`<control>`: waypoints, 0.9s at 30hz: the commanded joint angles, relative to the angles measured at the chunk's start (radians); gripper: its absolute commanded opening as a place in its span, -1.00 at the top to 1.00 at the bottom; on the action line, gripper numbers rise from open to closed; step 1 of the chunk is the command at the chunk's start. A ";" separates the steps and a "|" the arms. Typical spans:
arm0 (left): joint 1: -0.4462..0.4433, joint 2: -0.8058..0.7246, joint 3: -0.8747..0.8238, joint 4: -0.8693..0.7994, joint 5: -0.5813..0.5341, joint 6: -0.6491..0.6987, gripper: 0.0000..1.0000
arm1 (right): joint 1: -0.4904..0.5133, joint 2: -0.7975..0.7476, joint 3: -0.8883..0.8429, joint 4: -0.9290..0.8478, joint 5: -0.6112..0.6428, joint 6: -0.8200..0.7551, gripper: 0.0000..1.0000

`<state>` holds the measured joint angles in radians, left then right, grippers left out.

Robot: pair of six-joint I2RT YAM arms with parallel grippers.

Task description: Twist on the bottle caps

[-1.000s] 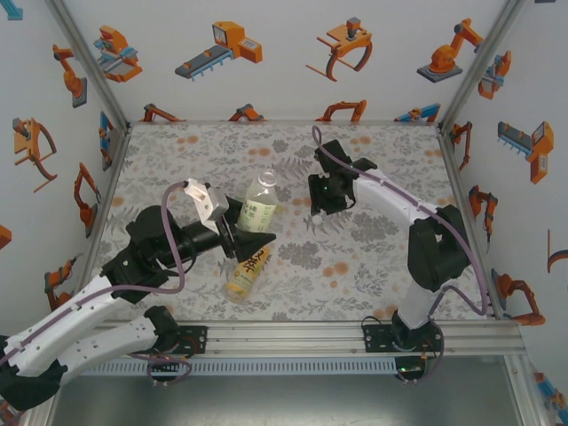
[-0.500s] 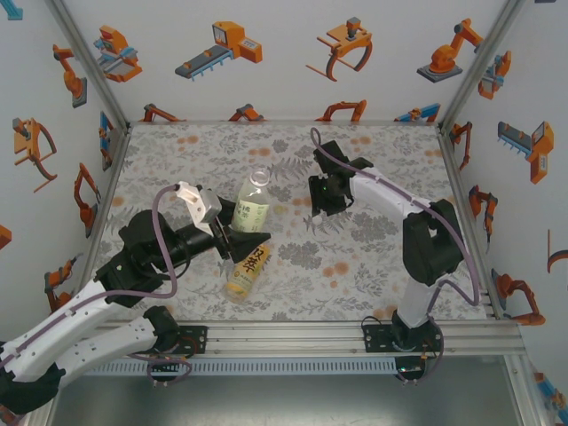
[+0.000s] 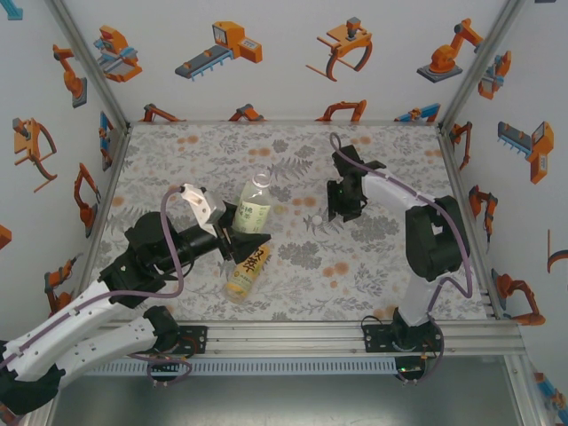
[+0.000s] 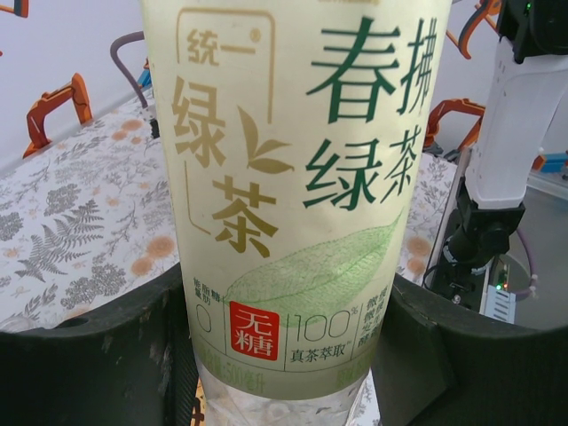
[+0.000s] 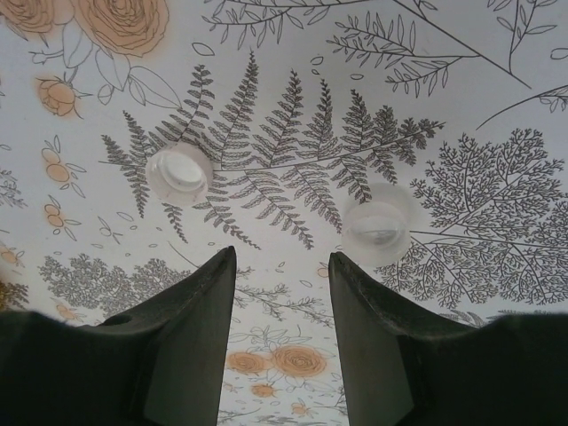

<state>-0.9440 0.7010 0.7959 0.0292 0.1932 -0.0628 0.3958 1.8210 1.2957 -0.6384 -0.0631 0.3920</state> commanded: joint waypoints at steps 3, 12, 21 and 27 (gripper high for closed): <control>-0.004 0.004 -0.004 0.029 -0.021 -0.004 1.00 | 0.031 -0.010 0.004 0.025 -0.020 -0.005 0.10; -0.004 0.004 -0.013 0.040 -0.024 -0.009 1.00 | 0.077 0.066 0.089 0.021 -0.018 0.005 0.06; -0.004 -0.012 -0.027 0.046 -0.037 -0.013 1.00 | 0.104 0.176 0.184 -0.013 -0.005 -0.001 0.03; -0.004 -0.021 -0.036 0.046 -0.043 -0.015 1.00 | 0.110 0.226 0.202 -0.020 0.019 -0.011 0.10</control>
<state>-0.9440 0.6983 0.7731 0.0368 0.1604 -0.0662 0.4973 2.0323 1.4654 -0.6247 -0.0742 0.3920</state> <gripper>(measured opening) 0.594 0.459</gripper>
